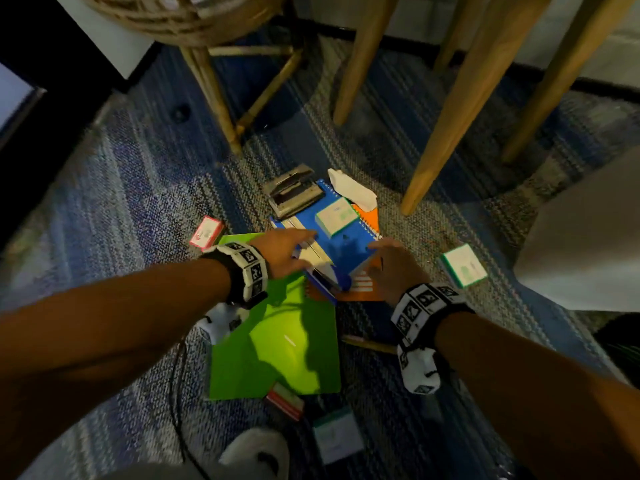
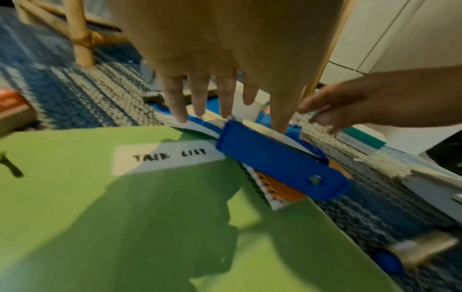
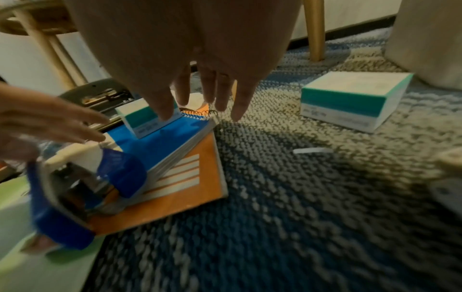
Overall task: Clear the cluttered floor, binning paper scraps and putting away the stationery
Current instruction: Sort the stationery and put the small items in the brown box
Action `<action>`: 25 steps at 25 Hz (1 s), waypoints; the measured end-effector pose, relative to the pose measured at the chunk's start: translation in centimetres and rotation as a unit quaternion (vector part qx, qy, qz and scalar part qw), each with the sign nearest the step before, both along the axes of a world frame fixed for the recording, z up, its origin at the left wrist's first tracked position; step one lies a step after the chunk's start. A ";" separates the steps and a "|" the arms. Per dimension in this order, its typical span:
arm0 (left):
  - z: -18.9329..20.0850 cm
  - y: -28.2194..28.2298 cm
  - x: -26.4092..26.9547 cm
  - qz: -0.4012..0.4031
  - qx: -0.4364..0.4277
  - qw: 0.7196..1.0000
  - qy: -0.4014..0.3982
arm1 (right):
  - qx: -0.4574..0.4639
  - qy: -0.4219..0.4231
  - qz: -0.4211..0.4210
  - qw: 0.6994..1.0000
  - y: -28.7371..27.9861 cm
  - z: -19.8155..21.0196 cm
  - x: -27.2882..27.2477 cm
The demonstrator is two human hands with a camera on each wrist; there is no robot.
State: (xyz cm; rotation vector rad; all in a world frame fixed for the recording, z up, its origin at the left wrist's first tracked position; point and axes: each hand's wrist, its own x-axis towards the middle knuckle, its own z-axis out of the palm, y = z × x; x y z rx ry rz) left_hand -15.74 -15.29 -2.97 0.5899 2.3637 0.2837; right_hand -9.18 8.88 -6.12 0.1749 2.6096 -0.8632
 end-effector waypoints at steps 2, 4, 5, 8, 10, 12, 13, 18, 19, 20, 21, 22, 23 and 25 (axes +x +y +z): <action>-2.0 0.7 1.2 -0.046 -0.024 0.998 -0.024 | 0.002 0.065 -0.049 0.997 -0.6 -1.5 -1.8; -3.6 1.0 2.1 -0.089 -0.058 0.994 -0.020 | -0.032 0.113 -0.095 0.988 -1.0 -2.8 -4.2; -4.0 1.0 2.1 -0.111 -0.057 0.992 -0.021 | -0.057 0.116 -0.113 0.985 -1.1 -3.2 -5.5; -4.1 1.5 1.9 -0.168 -0.087 0.981 -0.045 | -0.032 0.070 -0.063 0.995 -1.2 -3.5 -9.1; -4.3 1.8 1.8 -0.207 -0.140 0.968 -0.019 | 0.013 0.027 0.010 0.999 -1.4 -3.0 -11.1; -4.7 2.1 1.8 -0.203 -0.151 0.967 -0.026 | 0.060 -0.034 0.089 0.994 -1.6 -2.4 -12.4; -5.0 1.9 1.8 -0.191 -0.149 0.970 -0.034 | 0.087 -0.063 0.129 0.986 -1.6 -2.0 -12.7; -4.2 2.4 1.3 -0.177 -0.160 0.970 -0.048 | 0.144 -0.031 0.080 0.986 -0.4 -0.6 -11.8; -4.0 2.6 1.2 -0.187 -0.162 0.968 -0.049 | 0.125 -0.008 0.036 0.992 0.1 0.0 -11.1; -3.7 2.9 1.0 -0.195 -0.166 0.965 -0.048 | 0.092 0.014 -0.009 0.996 0.6 0.4 -10.5; -3.6 2.9 1.0 -0.197 -0.170 0.964 -0.050 | 0.050 0.038 -0.053 0.997 0.9 0.8 -9.7; -3.4 3.1 1.0 -0.203 -0.169 0.963 -0.047 | 0.005 0.053 -0.093 0.994 1.2 0.9 -9.0; -3.1 3.3 1.1 -0.210 -0.171 0.962 -0.045 | -0.037 0.052 -0.122 0.991 1.5 1.0 -8.1; -2.5 3.5 1.3 -0.221 -0.177 0.958 -0.037 | -0.076 0.032 -0.129 0.988 2.4 0.8 -6.5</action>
